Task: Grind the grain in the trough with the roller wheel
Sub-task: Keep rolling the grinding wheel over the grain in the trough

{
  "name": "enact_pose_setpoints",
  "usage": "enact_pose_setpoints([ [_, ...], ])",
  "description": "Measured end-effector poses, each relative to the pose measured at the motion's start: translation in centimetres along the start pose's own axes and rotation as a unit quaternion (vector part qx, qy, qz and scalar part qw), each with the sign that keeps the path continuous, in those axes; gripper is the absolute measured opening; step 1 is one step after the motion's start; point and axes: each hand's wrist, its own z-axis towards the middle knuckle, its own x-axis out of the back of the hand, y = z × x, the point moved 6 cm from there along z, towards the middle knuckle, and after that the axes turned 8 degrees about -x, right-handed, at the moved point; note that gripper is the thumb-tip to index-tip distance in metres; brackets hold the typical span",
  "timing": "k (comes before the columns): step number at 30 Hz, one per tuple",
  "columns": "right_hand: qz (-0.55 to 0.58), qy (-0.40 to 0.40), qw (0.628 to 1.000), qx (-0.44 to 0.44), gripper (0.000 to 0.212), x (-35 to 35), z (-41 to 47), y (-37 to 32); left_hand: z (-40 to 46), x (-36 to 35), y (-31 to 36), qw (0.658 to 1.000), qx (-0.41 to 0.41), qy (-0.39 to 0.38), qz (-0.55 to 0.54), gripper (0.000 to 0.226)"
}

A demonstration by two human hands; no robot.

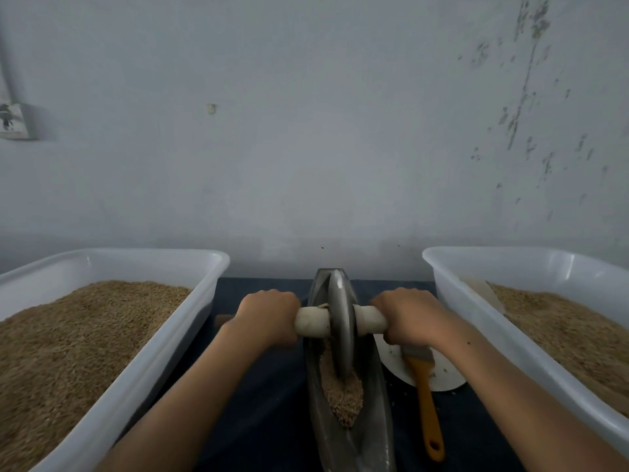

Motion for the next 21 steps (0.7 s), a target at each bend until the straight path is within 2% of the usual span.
enact_pose_setpoints([
  [3,-0.008,-0.095,0.995,0.005,0.026,-0.2,-0.5,-0.2,-0.3,-1.1,-0.3,0.992,-0.012,-0.106,-0.069,0.038],
  [5,-0.013,-0.111,0.994,0.000,0.027,-0.2,-0.7,-0.2,-0.4,-1.3,-0.3,0.990,-0.014,-0.119,-0.078,0.036],
  [8,-0.001,-0.072,0.997,-0.009,0.024,0.0,-0.5,-0.2,-0.3,-0.4,-0.2,0.997,0.001,-0.060,-0.041,0.035],
  [14,0.019,0.147,0.988,-0.038,0.009,0.6,-0.2,-0.3,-0.1,0.4,0.2,0.992,0.049,0.111,0.021,0.022],
  [17,0.035,0.145,0.988,-0.038,0.009,0.3,-0.2,0.0,-0.1,0.5,0.4,0.989,0.037,0.143,0.031,0.021],
  [21,0.001,0.046,0.999,-0.010,0.021,0.2,0.1,0.0,0.1,0.2,-0.1,0.998,-0.005,0.052,0.020,0.032],
])
